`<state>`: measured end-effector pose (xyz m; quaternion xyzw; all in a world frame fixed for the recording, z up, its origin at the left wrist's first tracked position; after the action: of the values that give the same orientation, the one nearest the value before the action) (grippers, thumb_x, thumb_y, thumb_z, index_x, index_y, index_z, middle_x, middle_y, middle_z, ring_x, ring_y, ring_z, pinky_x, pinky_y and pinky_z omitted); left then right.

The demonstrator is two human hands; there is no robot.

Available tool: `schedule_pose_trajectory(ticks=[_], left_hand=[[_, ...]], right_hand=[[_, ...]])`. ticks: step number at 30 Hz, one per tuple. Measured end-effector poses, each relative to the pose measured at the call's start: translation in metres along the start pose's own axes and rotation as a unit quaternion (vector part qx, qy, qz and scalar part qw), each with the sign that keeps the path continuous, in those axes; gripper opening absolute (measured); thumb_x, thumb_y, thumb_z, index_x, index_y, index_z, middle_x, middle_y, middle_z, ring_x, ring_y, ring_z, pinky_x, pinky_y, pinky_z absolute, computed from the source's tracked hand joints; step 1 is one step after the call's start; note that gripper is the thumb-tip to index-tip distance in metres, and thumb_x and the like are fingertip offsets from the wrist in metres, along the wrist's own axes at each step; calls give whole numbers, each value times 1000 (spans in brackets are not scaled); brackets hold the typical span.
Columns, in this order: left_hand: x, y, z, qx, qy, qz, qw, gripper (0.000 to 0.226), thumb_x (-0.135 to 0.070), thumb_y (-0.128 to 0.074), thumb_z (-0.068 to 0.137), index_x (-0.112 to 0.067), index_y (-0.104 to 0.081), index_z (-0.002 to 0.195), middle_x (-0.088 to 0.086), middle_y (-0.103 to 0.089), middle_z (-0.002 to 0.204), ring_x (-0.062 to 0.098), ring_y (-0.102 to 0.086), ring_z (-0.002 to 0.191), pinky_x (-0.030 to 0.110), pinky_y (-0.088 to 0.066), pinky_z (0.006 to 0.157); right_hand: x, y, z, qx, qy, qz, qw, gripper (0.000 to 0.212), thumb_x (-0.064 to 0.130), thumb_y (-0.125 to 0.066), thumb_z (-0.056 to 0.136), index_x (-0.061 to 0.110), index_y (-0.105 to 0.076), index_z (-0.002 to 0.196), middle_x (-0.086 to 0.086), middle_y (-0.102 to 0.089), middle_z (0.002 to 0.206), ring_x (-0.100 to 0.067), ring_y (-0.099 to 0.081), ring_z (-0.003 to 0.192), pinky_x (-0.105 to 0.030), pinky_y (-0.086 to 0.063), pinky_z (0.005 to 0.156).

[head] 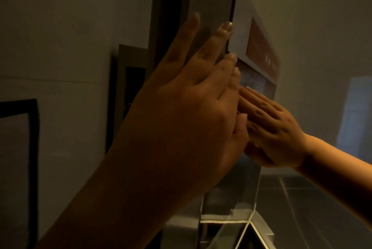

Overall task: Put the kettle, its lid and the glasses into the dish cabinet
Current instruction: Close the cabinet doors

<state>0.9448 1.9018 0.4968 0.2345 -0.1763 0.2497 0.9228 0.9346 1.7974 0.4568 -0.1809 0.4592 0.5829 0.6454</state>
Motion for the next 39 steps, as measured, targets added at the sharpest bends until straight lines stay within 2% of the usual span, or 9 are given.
schedule_pose_trajectory(ticks=[5,8,12,15,21,27,31,34,39], left_hand=[[13,-38,-8,28,44,32,998,53,-37,-34,92,-3,-57,126,16,-53,135,34,-35,136,52,-17,114],[19,-64,-13,39,65,27,997,56,-39,-29,92,-7,-55,130,13,-50,138,31,-35,137,55,-15,115],[24,-105,-20,85,76,89,989,61,-42,-19,91,-14,-45,139,10,-37,149,29,-24,142,55,-11,114],[29,-132,-27,88,80,85,989,61,-42,-19,91,-16,-37,143,11,-27,154,29,-17,144,54,-12,116],[36,-181,-37,109,102,60,987,59,-42,-28,91,-17,-33,145,10,-21,156,29,-12,145,56,-7,115],[45,-228,-43,132,118,41,983,59,-42,-36,91,-21,-31,146,10,-16,157,29,-9,145,57,-10,114],[48,-259,-49,148,122,30,981,60,-42,-35,91,-21,-28,147,10,-12,158,29,-6,146,57,-12,114],[50,-283,-54,164,125,20,978,62,-42,-34,92,-22,-21,149,10,-5,159,28,0,146,56,-9,114],[57,-322,-64,203,139,-1,969,67,-45,-30,92,-24,-5,150,8,11,158,27,13,145,54,-9,114]], right_hand=[[-8,-37,-8,44,-52,-9,998,63,24,-44,94,15,-13,148,-6,-11,155,-31,-18,141,-46,-21,114],[-15,-57,-15,70,-92,-13,993,58,23,-40,95,12,-16,146,-7,-16,152,-31,-18,141,-47,-23,113],[-25,-85,-31,99,-152,-16,983,59,22,-38,94,13,-15,147,-9,-14,154,-30,-15,142,-47,-21,114],[-31,-107,-45,135,-187,-28,973,60,23,-37,93,15,-14,148,-10,-12,155,-28,-12,143,-46,-21,114],[-36,-138,-73,171,-230,-35,957,60,26,-35,90,17,-19,147,-10,-15,155,-25,-10,143,-44,-18,113],[-42,-174,-105,197,-255,-22,946,68,23,-48,87,19,-17,148,-10,-11,156,-27,-7,143,-47,-19,112],[-47,-196,-125,219,-268,-16,938,67,25,-45,88,20,-16,149,-10,-8,157,-27,-6,144,-46,-20,113],[-51,-208,-139,230,-279,-12,932,63,29,-38,89,20,-18,148,-10,-9,157,-28,-5,144,-47,-21,113],[-54,-225,-161,253,-298,-8,920,61,30,-39,90,20,-20,148,-11,-11,156,-29,-5,143,-48,-19,113]])
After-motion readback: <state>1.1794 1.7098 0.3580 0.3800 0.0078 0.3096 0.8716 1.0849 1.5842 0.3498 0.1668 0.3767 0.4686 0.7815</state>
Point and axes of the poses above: each hand's wrist, its own z-axis towards the middle knuckle, its own y-axis out of the back of the hand, x = y × z, the point moved 10 cm from there along z, towards the middle knuckle
